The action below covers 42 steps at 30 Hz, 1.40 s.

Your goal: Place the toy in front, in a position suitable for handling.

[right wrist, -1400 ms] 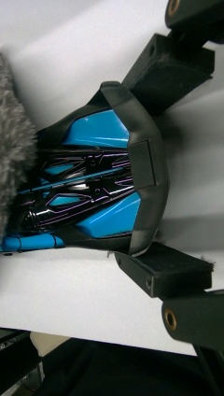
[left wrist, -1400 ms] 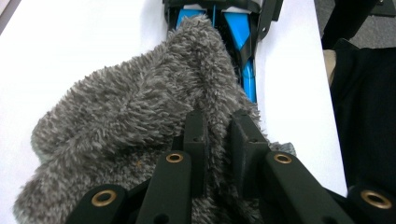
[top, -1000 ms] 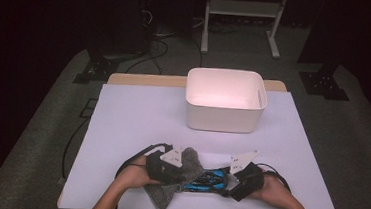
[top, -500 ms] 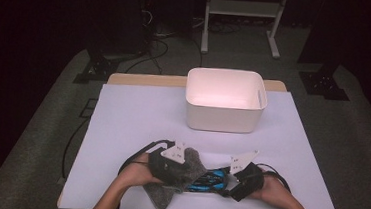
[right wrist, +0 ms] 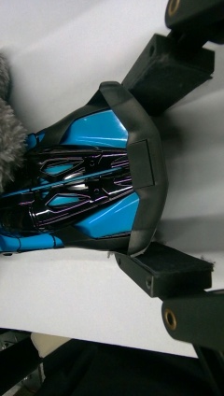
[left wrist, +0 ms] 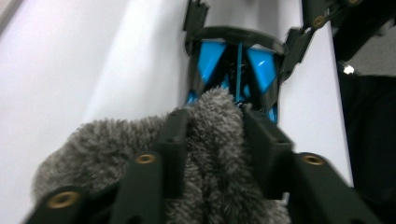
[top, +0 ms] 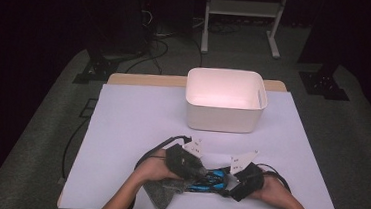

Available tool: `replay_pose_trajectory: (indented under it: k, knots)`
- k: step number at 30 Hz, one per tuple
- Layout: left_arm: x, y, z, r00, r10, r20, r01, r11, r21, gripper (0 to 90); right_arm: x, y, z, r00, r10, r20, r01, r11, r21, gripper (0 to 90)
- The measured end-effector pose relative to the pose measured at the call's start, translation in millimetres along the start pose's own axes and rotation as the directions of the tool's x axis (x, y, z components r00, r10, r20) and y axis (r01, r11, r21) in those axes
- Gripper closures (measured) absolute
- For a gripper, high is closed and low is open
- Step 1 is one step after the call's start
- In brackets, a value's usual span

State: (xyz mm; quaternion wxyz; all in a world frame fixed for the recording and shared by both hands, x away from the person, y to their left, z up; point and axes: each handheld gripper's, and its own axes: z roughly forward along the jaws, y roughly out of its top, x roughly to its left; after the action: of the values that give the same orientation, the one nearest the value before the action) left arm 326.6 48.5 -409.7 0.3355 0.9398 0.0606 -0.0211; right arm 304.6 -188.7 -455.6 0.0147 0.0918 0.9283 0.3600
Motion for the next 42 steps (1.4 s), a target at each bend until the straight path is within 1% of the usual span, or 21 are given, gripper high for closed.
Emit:
replay_pose_trajectory:
  k: [1, 3, 8, 11, 12, 14, 16, 19, 22, 24, 26, 31, 34, 36, 37, 39, 42]
  knots:
    - [-0.9, 1.3, -0.2, 0.9998, 0.022, -0.004, -0.022, 0.9997, 0.005, 69.0, -0.3, -0.2, 0.0, 1.0000, -0.002, 0.000, 0.002, 1.0000, -0.001, 25.0]
    - [-3.6, 3.7, -0.1, 0.9989, 0.046, 0.001, -0.046, 0.9989, 0.005, 72.8, -0.4, -0.4, 0.0, 1.0000, -0.003, -0.001, 0.003, 1.0000, -0.003, 25.0]
    - [-12.3, 8.1, 0.8, 0.9950, 0.094, 0.034, -0.093, 0.9955, -0.012, 75.6, 0.1, -0.5, 0.0, 1.0000, 0.002, -0.001, -0.002, 1.0000, -0.003, 25.0]
    - [-16.1, 9.4, 2.7, 0.9931, 0.103, 0.055, -0.102, 0.9946, -0.015, 76.6, 0.1, -0.8, 0.0, 1.0000, 0.002, 0.000, -0.002, 1.0000, -0.005, 25.0]
    - [-16.8, 9.8, 3.5, 0.9928, 0.107, 0.054, -0.107, 0.9943, -0.007, 76.6, 0.1, -0.8, 0.0, 1.0000, 0.002, 0.000, -0.002, 1.0000, -0.005, 25.0]
    - [-17.1, 9.2, 3.3, 0.9938, 0.098, 0.054, -0.098, 0.9952, -0.004, 76.7, 0.0, -0.9, 0.1, 1.0000, -0.002, 0.001, 0.002, 1.0000, -0.005, 25.0]
    - [-17.2, 7.4, 2.0, 0.9928, 0.105, 0.057, -0.105, 0.9944, 0.005, 77.4, 0.1, -0.8, 0.1, 1.0000, -0.002, 0.002, 0.002, 1.0000, -0.005, 25.0]
    - [-19.1, 0.9, -1.6, 0.9927, 0.103, 0.064, -0.105, 0.9942, 0.025, 77.6, 0.2, -1.0, 0.1, 1.0000, -0.004, 0.003, 0.004, 1.0000, -0.006, 25.1]
    - [-19.6, -12.7, -8.3, 0.9945, 0.092, 0.050, -0.095, 0.9939, 0.057, 77.6, 0.1, -1.2, 0.1, 1.0000, -0.006, 0.003, 0.006, 1.0000, -0.008, 25.1]
    - [-18.5, -22.2, -13.0, 0.9967, 0.071, 0.040, -0.074, 0.9946, 0.073, 77.6, 0.6, -1.2, 0.1, 1.0000, 0.000, 0.003, 0.000, 1.0000, -0.010, 25.1]
    - [-17.0, -33.0, -18.9, 0.9985, 0.050, 0.021, -0.052, 0.9949, 0.086, 77.9, 0.9, -1.2, 0.2, 1.0000, -0.003, 0.005, 0.003, 1.0000, -0.008, 25.2]
    - [-17.2, -51.4, -28.2, 0.9998, 0.020, -0.005, -0.019, 0.9933, 0.114, 77.5, 1.2, -1.2, 0.3, 1.0000, -0.005, 0.008, 0.005, 1.0000, -0.008, 25.2]
    - [-16.4, -55.5, -29.4, 0.9999, 0.008, -0.007, -0.007, 0.9942, 0.107, 77.5, 1.4, -1.3, 0.4, 0.9999, -0.007, 0.010, 0.007, 0.9999, -0.008, 25.2]
    - [-14.3, -56.0, -29.3, 1.0000, 0.000, 0.000, 0.000, 0.9950, 0.100, 77.8, 1.5, -1.4, 0.5, 0.9999, -0.008, 0.011, 0.008, 0.9999, -0.010, 25.3]
    - [-9.8, -55.0, -29.2, 0.9997, -0.025, -0.002, 0.025, 0.9957, 0.089, 78.6, 1.7, -1.5, 0.5, 0.9999, -0.008, 0.012, 0.008, 0.9999, -0.010, 25.3]
    - [-7.6, -54.2, -29.7, 0.9995, -0.030, -0.009, 0.031, 0.9960, 0.083, 78.6, 1.6, -1.5, 0.5, 0.9999, -0.008, 0.012, 0.008, 0.9999, -0.010, 25.2]
    - [-0.8, -50.9, -30.9, 0.9985, -0.045, -0.031, 0.047, 0.9968, 0.064, 78.6, 1.7, -1.5, 0.6, 0.9999, -0.009, 0.012, 0.009, 0.9999, -0.010, 25.3]
